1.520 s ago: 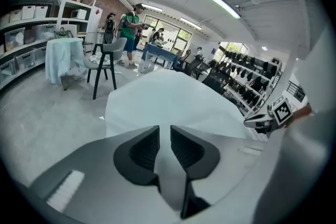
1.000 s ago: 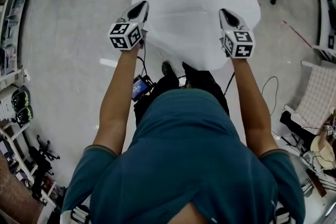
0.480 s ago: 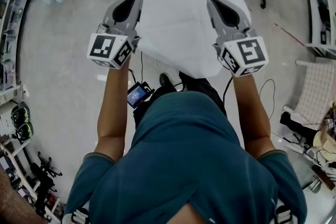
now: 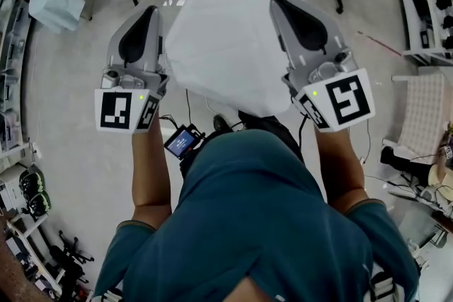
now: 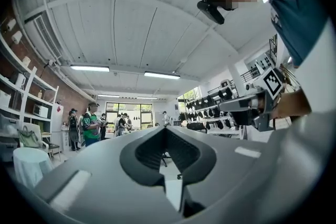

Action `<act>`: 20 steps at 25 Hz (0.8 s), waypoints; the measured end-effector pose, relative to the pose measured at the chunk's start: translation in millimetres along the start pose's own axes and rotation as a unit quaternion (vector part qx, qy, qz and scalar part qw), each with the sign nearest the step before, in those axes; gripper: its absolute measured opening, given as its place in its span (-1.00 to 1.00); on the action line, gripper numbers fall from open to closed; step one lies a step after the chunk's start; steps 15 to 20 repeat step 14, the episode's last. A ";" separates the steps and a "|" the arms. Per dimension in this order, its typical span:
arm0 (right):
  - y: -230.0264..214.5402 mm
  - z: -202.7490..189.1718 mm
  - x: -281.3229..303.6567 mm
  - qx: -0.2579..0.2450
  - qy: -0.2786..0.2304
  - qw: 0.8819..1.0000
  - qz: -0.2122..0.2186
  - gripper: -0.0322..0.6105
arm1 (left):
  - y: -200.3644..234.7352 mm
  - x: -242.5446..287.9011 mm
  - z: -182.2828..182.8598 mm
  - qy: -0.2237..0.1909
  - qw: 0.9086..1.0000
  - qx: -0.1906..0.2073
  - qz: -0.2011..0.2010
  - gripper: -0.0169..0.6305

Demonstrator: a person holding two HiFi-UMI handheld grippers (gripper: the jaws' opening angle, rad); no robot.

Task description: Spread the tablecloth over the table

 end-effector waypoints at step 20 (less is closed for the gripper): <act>1.1 5.4 -5.4 -0.002 -0.005 1.000 -0.014 -0.87 | 7.1 -10.1 -2.2 0.005 1.000 -0.015 0.000 -0.95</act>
Point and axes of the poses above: the fingertips, and each gripper's own axes: x forward along the fingers, y to its left, z out of its top, the point moved 10 cm from there along -x, backward along the fingers
